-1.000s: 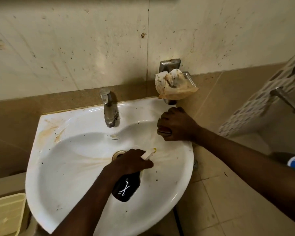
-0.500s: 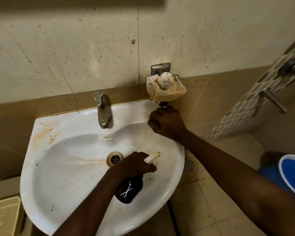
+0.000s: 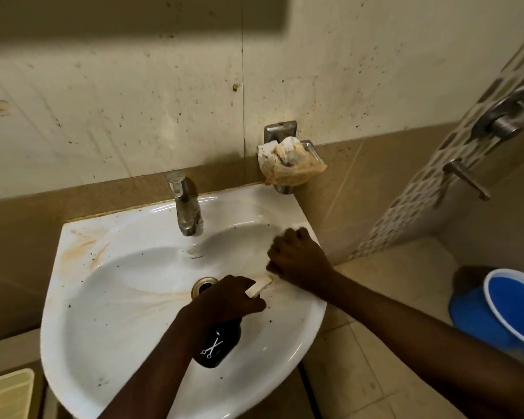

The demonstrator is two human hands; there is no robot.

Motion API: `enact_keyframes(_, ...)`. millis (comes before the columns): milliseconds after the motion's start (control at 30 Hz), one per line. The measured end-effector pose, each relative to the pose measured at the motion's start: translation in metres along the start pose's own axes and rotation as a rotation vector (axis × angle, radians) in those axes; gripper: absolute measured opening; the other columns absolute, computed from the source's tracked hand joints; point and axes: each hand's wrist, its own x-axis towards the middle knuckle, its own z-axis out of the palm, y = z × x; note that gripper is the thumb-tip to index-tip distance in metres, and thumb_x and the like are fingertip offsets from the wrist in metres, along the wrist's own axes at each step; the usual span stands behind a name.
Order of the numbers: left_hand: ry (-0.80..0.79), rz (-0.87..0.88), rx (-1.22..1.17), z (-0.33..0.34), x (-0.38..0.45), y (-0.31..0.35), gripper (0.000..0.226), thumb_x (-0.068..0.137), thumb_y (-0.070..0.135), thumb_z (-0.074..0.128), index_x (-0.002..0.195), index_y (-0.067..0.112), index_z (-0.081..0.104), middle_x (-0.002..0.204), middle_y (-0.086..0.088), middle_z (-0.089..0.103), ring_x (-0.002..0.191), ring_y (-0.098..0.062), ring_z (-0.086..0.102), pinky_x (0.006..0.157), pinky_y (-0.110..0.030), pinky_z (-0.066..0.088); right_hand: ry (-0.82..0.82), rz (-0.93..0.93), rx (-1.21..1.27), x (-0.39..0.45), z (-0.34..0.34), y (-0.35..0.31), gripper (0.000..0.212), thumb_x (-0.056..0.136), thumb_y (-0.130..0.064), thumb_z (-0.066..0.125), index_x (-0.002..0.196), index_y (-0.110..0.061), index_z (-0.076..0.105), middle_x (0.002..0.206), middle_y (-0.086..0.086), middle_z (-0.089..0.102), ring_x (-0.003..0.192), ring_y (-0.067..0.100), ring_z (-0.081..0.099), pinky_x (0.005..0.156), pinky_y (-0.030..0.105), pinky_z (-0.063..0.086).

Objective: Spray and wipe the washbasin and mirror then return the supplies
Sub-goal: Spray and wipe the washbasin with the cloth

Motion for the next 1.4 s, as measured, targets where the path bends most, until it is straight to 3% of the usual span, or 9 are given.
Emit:
enact_keyframes(167, 0.03, -0.07, -0.029, 0.003, 0.001, -0.012, 0.03, 0.082, 0.044, 0.065, 0.101, 0.021, 0.066, 0.088, 0.003, 0.067, 0.078, -0.014, 0.062, 0.079, -0.032, 0.051, 0.103, -0.338, -0.191, 0.055, 0.009, 0.007, 0.02, 0.088, -0.024, 0.049, 0.095, -0.022, 0.067, 0.107, 0.003, 0.067, 0.105, 0.025, 0.062, 0.088, 0.044, 0.049)
enact_keyframes(233, 0.039, -0.101, -0.041, 0.001, 0.0, -0.014, 0.027, 0.082, 0.043, 0.064, 0.098, 0.021, 0.065, 0.085, 0.004, 0.064, 0.079, -0.016, 0.06, 0.08, -0.035, 0.051, 0.049, -0.302, -0.133, 0.042, 0.006, 0.011, 0.012, 0.084, -0.032, 0.061, 0.086, -0.022, 0.069, 0.097, 0.002, 0.068, 0.1, 0.025, 0.062, 0.085, 0.042, 0.048)
enact_keyframes(400, 0.082, -0.134, -0.013, -0.002, -0.004, -0.005, 0.025, 0.082, 0.044, 0.061, 0.084, 0.02, 0.061, 0.08, 0.004, 0.062, 0.078, -0.017, 0.06, 0.076, -0.034, 0.048, -0.118, -0.168, 0.0, 0.002, -0.005, 0.022, 0.031, 0.058, -0.046, 0.075, 0.067, -0.018, 0.066, 0.069, 0.002, 0.06, 0.07, 0.025, 0.056, 0.064, 0.036, 0.043)
enact_keyframes(600, 0.414, -0.274, -0.117, -0.002, 0.008, 0.012, 0.032, 0.082, 0.036, 0.06, 0.065, 0.01, 0.052, 0.07, -0.005, 0.06, 0.082, -0.031, 0.064, 0.065, -0.033, 0.045, 0.179, -0.253, -0.005, 0.041, -0.001, 0.042, 0.028, 0.085, -0.042, 0.056, 0.093, -0.017, 0.067, 0.096, 0.007, 0.066, 0.093, 0.03, 0.061, 0.073, 0.041, 0.048)
enact_keyframes(733, 0.298, -0.355, -0.229, 0.003, 0.012, 0.015, 0.036, 0.082, 0.034, 0.06, 0.091, -0.001, 0.065, 0.092, -0.017, 0.07, 0.091, -0.032, 0.065, 0.083, -0.04, 0.051, 0.108, -0.303, -0.02, 0.028, 0.008, 0.042, 0.028, 0.077, -0.041, 0.065, 0.092, -0.017, 0.065, 0.099, 0.007, 0.065, 0.093, 0.03, 0.059, 0.071, 0.04, 0.046)
enact_keyframes(867, 0.465, -0.378, -0.313, 0.013, 0.006, 0.007, 0.031, 0.08, 0.031, 0.058, 0.072, 0.002, 0.062, 0.077, -0.016, 0.07, 0.077, -0.031, 0.065, 0.075, -0.039, 0.05, 0.259, -0.281, -0.09, 0.041, 0.021, 0.039, 0.024, 0.09, -0.034, 0.052, 0.101, -0.014, 0.059, 0.104, 0.01, 0.062, 0.098, 0.032, 0.059, 0.076, 0.044, 0.045)
enact_keyframes(1067, 0.528, -0.397, -0.369, 0.017, -0.001, -0.012, 0.026, 0.079, 0.03, 0.058, 0.059, 0.016, 0.048, 0.057, 0.001, 0.056, 0.054, -0.014, 0.052, 0.054, -0.027, 0.039, 0.456, -0.674, -0.264, 0.091, 0.036, -0.001, 0.012, 0.092, -0.022, 0.057, 0.084, -0.023, 0.066, 0.097, -0.004, 0.066, 0.114, 0.026, 0.055, 0.092, 0.037, 0.042)
enact_keyframes(1267, 0.593, -0.37, -0.434, 0.017, 0.003, -0.009, 0.026, 0.079, 0.029, 0.061, 0.068, 0.005, 0.06, 0.069, -0.012, 0.068, 0.07, -0.027, 0.065, 0.069, -0.036, 0.049, 0.432, -0.485, -0.134, 0.059, 0.04, 0.03, 0.013, 0.089, -0.03, 0.059, 0.09, -0.018, 0.065, 0.103, 0.005, 0.063, 0.107, 0.031, 0.056, 0.084, 0.046, 0.042)
enact_keyframes(1400, 0.64, -0.311, -0.382, 0.02, 0.01, -0.012, 0.033, 0.081, 0.027, 0.06, 0.057, 0.016, 0.04, 0.056, -0.001, 0.051, 0.055, -0.016, 0.047, 0.06, -0.03, 0.038, 0.537, -0.569, -0.176, 0.08, 0.036, 0.025, 0.016, 0.089, -0.025, 0.062, 0.105, -0.021, 0.064, 0.11, 0.005, 0.065, 0.113, 0.032, 0.056, 0.088, 0.045, 0.045)
